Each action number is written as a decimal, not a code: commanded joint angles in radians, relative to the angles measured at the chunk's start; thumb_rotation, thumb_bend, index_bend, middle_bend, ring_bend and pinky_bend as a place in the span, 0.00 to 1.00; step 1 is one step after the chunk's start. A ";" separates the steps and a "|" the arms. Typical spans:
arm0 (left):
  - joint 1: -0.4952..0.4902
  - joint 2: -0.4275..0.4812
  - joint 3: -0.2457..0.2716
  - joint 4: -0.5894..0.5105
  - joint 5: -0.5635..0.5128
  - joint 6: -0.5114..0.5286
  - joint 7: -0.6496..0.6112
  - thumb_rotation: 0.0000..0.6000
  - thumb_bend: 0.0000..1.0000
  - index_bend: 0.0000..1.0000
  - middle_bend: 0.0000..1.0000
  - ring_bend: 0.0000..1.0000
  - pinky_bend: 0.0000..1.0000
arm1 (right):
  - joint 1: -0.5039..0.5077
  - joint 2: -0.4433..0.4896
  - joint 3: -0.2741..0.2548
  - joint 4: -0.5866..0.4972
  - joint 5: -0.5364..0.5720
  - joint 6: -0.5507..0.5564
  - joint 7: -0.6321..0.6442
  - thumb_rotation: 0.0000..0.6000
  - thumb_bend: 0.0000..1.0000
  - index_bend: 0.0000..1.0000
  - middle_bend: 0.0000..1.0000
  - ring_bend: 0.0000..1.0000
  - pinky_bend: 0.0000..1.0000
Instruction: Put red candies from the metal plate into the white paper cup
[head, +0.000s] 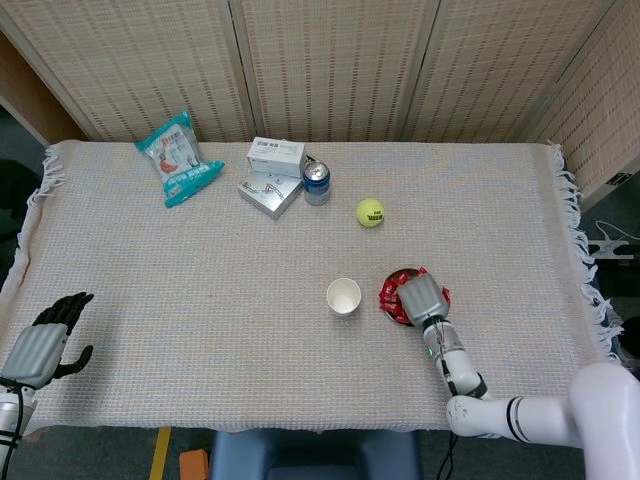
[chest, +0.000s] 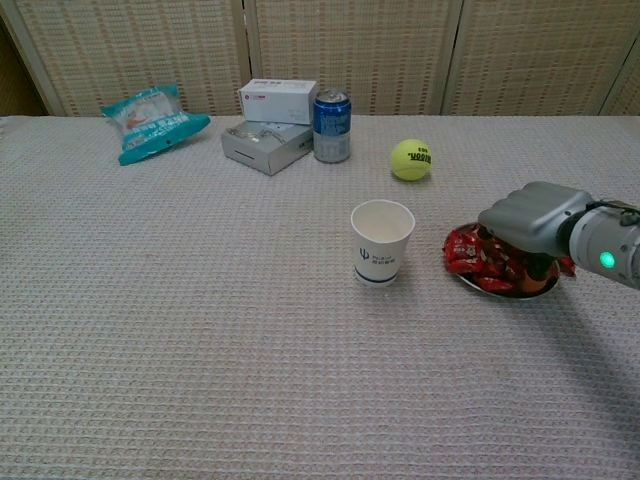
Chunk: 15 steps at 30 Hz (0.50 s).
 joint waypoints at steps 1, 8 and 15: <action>-0.001 0.001 0.000 0.000 0.000 -0.001 -0.002 1.00 0.43 0.00 0.00 0.00 0.14 | 0.000 -0.007 0.000 0.007 0.004 0.004 -0.010 1.00 0.34 0.56 0.60 0.55 0.72; 0.000 0.002 0.000 0.001 0.002 0.000 -0.007 1.00 0.44 0.00 0.00 0.00 0.14 | -0.002 -0.008 0.011 0.004 -0.004 0.015 -0.008 1.00 0.41 0.66 0.65 0.57 0.74; 0.000 0.003 0.000 0.001 0.003 0.001 -0.012 1.00 0.44 0.00 0.00 0.00 0.14 | -0.008 0.030 0.035 -0.050 -0.031 0.039 0.016 1.00 0.41 0.72 0.67 0.58 0.74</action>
